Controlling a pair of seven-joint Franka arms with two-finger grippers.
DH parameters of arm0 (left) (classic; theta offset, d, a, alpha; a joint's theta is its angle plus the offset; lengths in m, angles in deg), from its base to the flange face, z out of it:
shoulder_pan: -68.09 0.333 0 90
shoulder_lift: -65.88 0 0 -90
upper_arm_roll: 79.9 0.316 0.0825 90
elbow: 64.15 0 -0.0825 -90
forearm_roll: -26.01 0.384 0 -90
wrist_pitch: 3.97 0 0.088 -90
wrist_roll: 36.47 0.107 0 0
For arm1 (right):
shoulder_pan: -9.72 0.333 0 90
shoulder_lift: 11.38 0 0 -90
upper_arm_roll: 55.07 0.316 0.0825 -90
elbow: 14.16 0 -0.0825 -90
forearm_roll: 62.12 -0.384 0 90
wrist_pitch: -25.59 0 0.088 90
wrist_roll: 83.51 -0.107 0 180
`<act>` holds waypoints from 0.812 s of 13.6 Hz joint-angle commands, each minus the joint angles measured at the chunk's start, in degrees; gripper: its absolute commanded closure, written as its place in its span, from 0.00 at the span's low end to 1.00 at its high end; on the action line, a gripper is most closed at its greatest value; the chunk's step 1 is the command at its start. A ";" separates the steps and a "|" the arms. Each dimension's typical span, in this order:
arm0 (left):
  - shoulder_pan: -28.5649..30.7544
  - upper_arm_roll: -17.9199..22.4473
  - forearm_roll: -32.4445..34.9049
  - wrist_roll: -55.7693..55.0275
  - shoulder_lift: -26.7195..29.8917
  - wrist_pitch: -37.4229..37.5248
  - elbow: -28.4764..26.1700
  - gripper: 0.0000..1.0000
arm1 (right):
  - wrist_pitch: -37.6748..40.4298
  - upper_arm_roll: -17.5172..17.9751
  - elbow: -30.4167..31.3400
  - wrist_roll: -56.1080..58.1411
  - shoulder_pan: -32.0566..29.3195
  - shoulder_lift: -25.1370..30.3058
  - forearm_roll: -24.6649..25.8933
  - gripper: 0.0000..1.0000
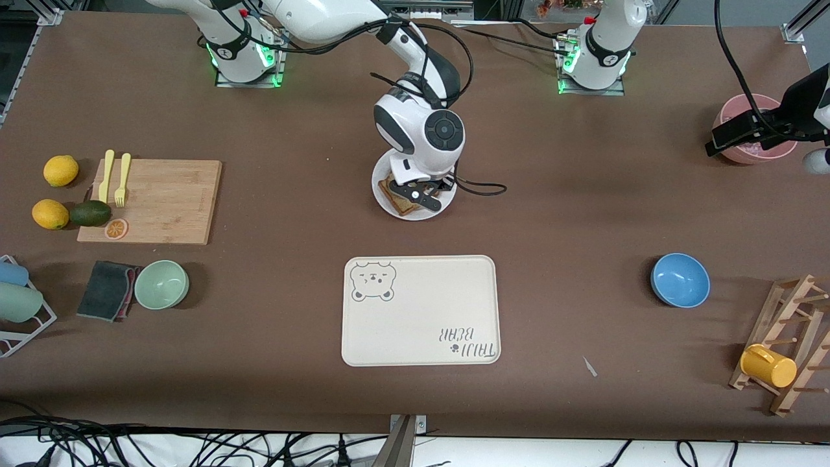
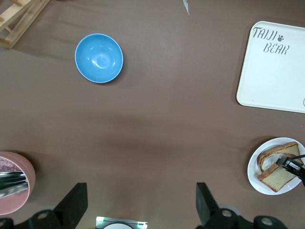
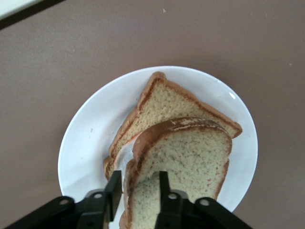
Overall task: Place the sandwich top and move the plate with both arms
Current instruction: 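Lower the bread onto the egg slice and open the right gripper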
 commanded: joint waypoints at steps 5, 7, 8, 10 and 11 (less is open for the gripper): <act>0.34 0.56 -1.21 0.49 0.15 1.16 0.89 0.00 | 3.90 -4.20 -1.95 8.94 -1.15 3.75 0.86 0.00; 0.34 0.65 -1.21 0.49 0.06 1.07 0.89 0.00 | 6.53 -6.50 -1.95 16.93 -2.55 5.86 0.51 0.00; 0.34 0.74 -1.21 0.49 0.06 1.07 0.89 0.00 | 7.59 -7.29 -1.95 21.24 -3.69 6.91 0.34 0.00; 0.52 1.18 -1.21 0.40 -0.03 1.16 0.71 0.00 | 9.87 -7.91 -1.95 28.97 -7.81 8.94 0.07 0.00; 1.30 1.44 -1.30 0.40 -0.03 1.16 0.45 0.00 | 10.75 -7.82 -1.95 32.49 -9.66 9.99 -0.02 0.00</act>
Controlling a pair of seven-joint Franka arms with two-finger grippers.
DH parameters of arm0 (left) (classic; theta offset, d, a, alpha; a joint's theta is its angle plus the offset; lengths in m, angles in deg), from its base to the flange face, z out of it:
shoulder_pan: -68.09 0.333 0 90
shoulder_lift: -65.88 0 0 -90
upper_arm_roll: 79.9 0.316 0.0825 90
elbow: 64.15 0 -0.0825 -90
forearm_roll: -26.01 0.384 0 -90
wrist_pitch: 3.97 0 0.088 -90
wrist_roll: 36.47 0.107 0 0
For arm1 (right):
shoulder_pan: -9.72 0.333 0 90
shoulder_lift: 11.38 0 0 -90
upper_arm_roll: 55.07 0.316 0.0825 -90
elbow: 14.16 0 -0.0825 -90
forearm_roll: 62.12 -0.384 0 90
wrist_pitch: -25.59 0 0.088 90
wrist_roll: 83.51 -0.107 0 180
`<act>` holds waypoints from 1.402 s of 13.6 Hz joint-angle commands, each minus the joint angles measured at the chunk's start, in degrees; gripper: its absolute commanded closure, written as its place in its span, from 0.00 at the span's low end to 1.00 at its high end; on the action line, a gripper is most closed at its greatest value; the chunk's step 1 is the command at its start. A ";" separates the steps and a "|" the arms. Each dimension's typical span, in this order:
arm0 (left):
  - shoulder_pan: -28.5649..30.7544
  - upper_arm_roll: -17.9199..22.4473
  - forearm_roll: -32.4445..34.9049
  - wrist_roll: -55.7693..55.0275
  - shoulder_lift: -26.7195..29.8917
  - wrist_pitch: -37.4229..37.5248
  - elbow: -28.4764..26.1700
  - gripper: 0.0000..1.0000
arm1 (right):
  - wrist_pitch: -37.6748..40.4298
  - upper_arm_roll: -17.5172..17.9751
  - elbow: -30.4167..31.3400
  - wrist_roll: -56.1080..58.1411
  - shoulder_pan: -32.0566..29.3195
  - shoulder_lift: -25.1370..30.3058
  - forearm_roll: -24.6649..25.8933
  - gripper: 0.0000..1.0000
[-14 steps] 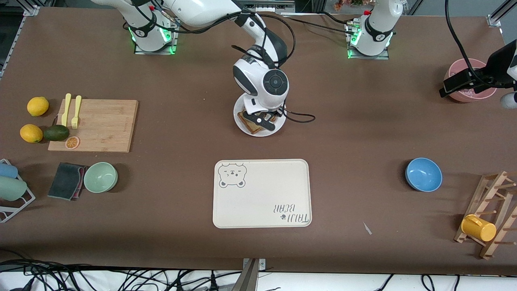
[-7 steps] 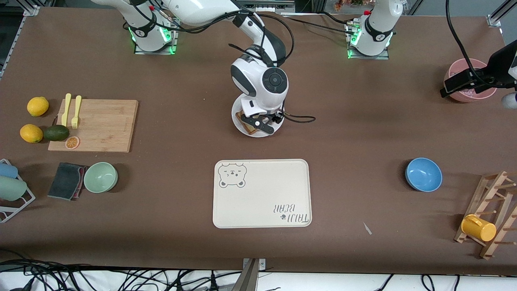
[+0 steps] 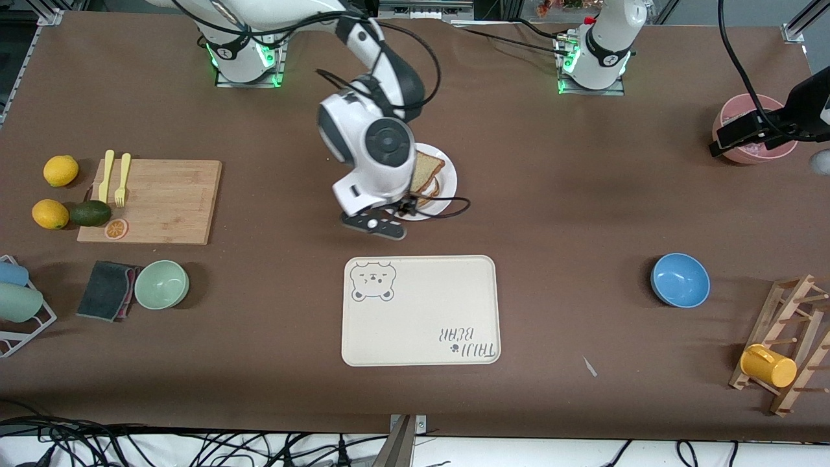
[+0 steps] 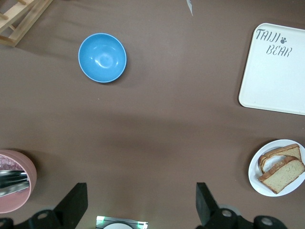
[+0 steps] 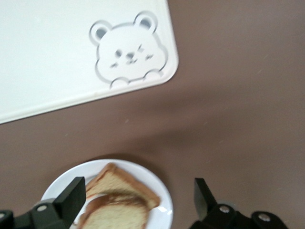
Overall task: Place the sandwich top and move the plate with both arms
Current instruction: 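Withdraw the right gripper while the left gripper reaches out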
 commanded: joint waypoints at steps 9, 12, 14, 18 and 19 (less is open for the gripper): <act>2.06 0.56 -1.12 0.00 -1.43 0.70 -3.67 0.00 | 11.89 0.41 0.93 39.92 -21.72 9.20 -0.69 0.00; 2.06 0.30 -1.12 0.00 -1.60 0.35 -5.26 0.00 | 12.69 1.63 5.83 44.25 -27.95 14.28 -0.96 0.00; 2.06 0.03 -1.21 -0.09 -1.25 -1.93 -8.15 0.00 | 11.55 3.48 11.72 45.23 -31.65 18.07 -0.60 0.00; 3.38 -0.76 -6.20 -0.18 1.82 -9.92 -17.72 0.00 | 5.31 5.85 19.91 45.67 -39.65 26.85 -0.69 0.00; 3.46 -0.76 -8.31 -0.09 2.00 -11.07 -19.75 0.00 | 5.31 6.47 20.18 46.54 -41.59 28.01 -0.52 0.00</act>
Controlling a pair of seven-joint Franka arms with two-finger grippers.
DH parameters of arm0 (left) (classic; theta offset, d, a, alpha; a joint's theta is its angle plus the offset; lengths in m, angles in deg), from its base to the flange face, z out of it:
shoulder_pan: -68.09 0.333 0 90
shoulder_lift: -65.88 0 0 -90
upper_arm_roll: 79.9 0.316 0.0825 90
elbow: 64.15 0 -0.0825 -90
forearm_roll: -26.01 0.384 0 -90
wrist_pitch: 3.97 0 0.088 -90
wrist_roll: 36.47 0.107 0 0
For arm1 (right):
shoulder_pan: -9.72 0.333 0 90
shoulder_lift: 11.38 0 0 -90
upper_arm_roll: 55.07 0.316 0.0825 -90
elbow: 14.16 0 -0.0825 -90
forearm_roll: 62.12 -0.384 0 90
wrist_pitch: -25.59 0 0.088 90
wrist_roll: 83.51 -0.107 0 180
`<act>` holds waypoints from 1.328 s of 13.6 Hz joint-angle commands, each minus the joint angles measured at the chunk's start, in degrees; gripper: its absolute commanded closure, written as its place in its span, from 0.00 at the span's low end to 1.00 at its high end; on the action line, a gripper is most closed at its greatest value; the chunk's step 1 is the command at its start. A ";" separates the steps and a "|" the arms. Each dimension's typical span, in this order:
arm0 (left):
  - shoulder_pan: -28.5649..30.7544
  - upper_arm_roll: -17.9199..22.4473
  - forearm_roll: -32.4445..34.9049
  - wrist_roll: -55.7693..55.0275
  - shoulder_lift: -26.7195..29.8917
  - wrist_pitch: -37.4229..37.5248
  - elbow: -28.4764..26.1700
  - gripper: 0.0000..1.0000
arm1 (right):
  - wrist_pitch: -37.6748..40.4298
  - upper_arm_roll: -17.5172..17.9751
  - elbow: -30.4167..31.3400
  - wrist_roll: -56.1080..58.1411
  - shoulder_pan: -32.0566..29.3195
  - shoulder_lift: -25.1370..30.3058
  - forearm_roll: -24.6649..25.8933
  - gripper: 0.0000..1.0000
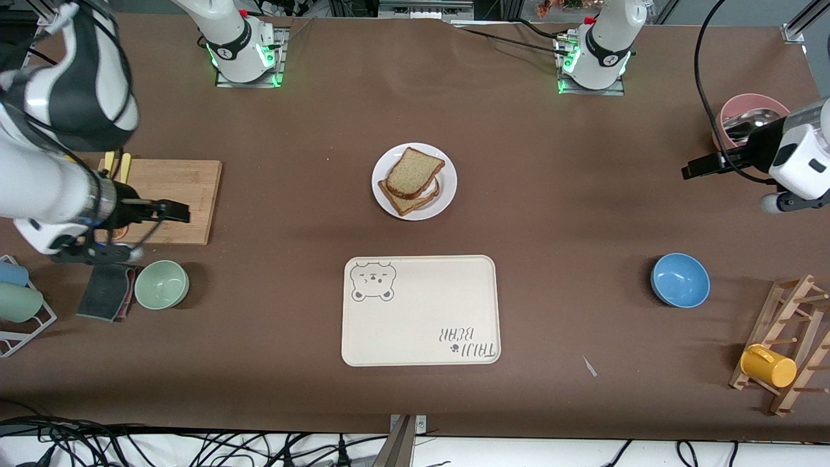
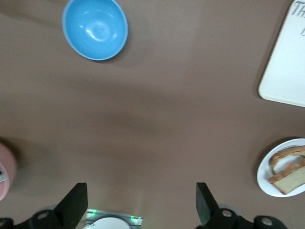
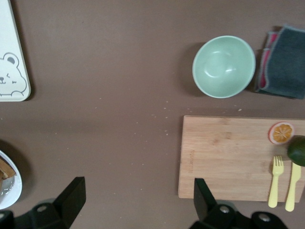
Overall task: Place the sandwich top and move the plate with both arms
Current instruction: 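Withdraw the right gripper while the left gripper reaches out, then move the left gripper toward the white plate rim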
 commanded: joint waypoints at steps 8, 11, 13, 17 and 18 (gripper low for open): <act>1.25 -1.61 -18.24 8.81 5.13 -18.54 -23.31 0.00 | -2.86 4.99 12.46 4.34 -8.76 17.19 4.24 0.00; 1.34 -1.53 -25.27 17.24 4.78 -22.58 -29.63 0.00 | -2.60 5.08 12.28 5.76 -9.73 17.19 3.80 0.00; 1.25 -1.61 -30.71 24.09 4.16 -25.83 -34.03 0.00 | -2.34 4.82 11.84 5.76 -9.73 16.67 3.71 0.00; 0.81 -3.01 -36.53 28.95 -0.40 -25.93 -35.37 0.00 | -1.10 4.99 10.26 5.24 -9.21 16.31 3.62 0.00; 0.81 -3.80 -37.67 29.74 -1.19 -25.93 -35.37 0.01 | -1.10 4.99 10.08 5.06 -9.21 16.31 3.62 0.00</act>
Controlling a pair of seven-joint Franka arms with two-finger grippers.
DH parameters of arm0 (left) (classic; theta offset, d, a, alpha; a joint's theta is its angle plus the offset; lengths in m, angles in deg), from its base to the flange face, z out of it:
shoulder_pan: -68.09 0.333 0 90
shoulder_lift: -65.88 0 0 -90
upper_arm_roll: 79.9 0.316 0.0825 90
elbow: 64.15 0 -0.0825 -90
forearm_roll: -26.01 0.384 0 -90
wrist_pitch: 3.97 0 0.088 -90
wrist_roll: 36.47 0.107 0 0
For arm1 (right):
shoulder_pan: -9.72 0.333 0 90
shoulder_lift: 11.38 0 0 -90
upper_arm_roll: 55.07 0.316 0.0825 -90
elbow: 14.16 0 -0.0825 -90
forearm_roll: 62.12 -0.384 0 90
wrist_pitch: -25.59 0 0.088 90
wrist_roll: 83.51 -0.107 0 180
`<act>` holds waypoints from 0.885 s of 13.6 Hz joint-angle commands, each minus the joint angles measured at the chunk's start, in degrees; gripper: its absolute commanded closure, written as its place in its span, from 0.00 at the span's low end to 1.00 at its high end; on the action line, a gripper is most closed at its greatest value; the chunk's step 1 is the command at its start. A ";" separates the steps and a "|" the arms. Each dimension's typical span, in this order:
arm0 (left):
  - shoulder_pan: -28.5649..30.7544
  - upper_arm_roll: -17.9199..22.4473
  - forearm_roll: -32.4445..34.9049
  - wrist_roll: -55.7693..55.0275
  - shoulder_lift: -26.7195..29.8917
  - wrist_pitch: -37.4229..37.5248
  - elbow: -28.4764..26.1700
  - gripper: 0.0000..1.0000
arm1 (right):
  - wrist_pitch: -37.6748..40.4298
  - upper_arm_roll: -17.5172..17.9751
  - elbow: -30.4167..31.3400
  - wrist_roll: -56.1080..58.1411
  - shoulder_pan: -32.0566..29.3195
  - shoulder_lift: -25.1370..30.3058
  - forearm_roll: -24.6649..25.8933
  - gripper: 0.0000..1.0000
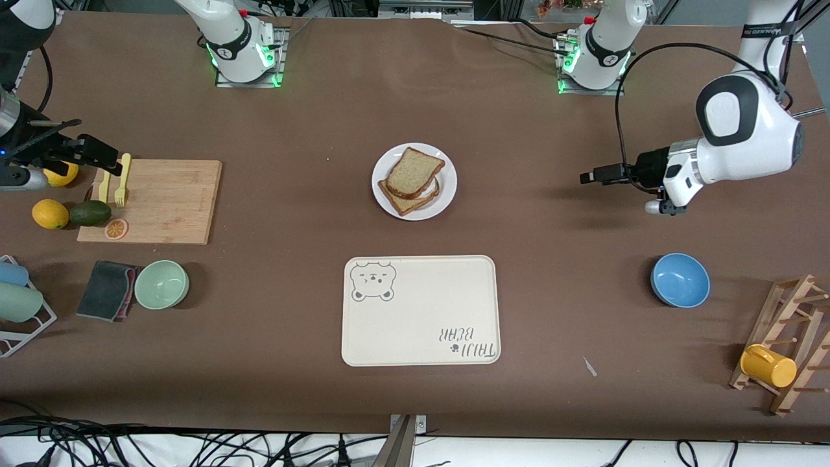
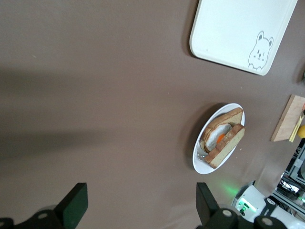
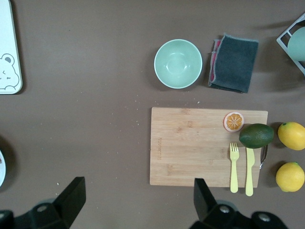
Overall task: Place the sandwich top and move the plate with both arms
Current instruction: 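Move the left gripper toward the white plate rim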
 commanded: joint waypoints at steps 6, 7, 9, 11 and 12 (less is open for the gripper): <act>0.02 -3.47 -4.10 3.10 -1.67 -0.33 -0.16 0.01 | 0.70 0.52 -0.59 -0.07 -0.68 0.36 -0.16 0.00; 0.02 -4.00 -4.71 3.10 -1.67 -0.33 -0.16 0.01 | 0.61 0.43 -0.68 0.02 -0.68 0.28 -0.08 0.00; 0.02 -5.93 -8.74 3.01 -1.76 -0.77 -0.16 0.01 | 0.61 0.34 -0.68 0.02 -0.76 0.28 -0.16 0.00; -0.07 -7.34 -8.85 3.01 -1.93 -1.38 -0.51 0.01 | 0.70 0.43 -0.68 0.37 -0.68 0.28 -0.08 0.00; -0.16 -7.43 -8.94 3.01 -2.28 -1.99 -0.60 0.01 | 0.70 0.52 -0.68 0.72 -0.68 0.28 -0.08 0.00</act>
